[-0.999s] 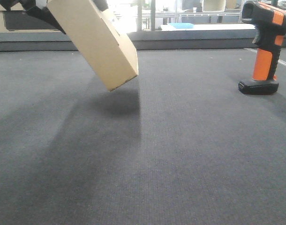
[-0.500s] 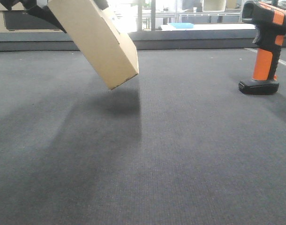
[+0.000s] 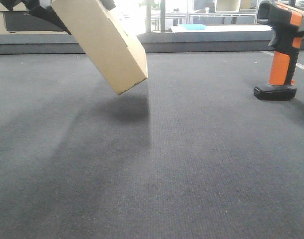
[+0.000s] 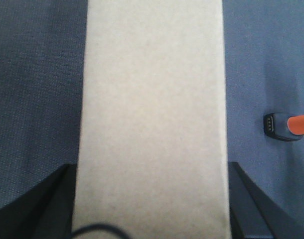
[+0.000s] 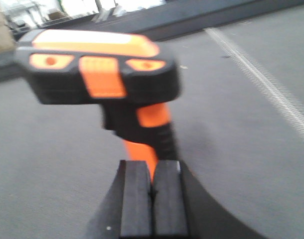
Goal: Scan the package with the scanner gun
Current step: 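Grasp the orange scanner gun by its handle with the right gripper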
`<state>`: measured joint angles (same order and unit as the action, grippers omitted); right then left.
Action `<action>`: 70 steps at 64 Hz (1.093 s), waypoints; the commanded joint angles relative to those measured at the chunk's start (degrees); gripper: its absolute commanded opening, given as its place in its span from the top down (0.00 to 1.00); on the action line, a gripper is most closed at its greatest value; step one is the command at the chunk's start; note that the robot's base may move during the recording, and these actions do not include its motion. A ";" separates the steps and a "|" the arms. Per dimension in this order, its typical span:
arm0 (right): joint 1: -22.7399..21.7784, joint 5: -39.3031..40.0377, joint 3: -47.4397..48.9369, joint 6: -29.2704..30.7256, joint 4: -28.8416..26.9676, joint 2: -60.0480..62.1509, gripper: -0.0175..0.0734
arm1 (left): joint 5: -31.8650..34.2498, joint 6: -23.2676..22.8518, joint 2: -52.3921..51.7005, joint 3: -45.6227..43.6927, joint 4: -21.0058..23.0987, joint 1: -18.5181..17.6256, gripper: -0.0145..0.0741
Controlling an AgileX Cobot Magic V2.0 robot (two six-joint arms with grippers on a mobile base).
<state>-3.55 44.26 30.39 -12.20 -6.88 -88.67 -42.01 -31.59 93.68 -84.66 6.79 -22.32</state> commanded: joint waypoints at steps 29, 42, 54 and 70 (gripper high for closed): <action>0.24 18.18 3.31 -8.64 3.89 -14.21 0.96 | 4.08 -0.28 -0.44 -0.07 0.19 -0.41 0.96; 0.24 12.20 7.13 -8.64 4.11 -14.21 0.47 | 4.08 -0.04 -0.44 -0.07 0.19 -0.41 0.96; 0.24 6.68 10.92 -8.64 4.11 -14.21 0.18 | 4.08 -0.04 -0.44 -0.07 -0.04 -0.41 0.96; 0.24 5.19 15.87 -8.64 3.75 -17.55 0.18 | 4.10 -0.04 -0.44 -0.07 -0.88 -0.41 0.96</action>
<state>-3.22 49.18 44.56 -20.86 -3.20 -104.93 -39.59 -31.59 93.68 -84.66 6.13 -22.32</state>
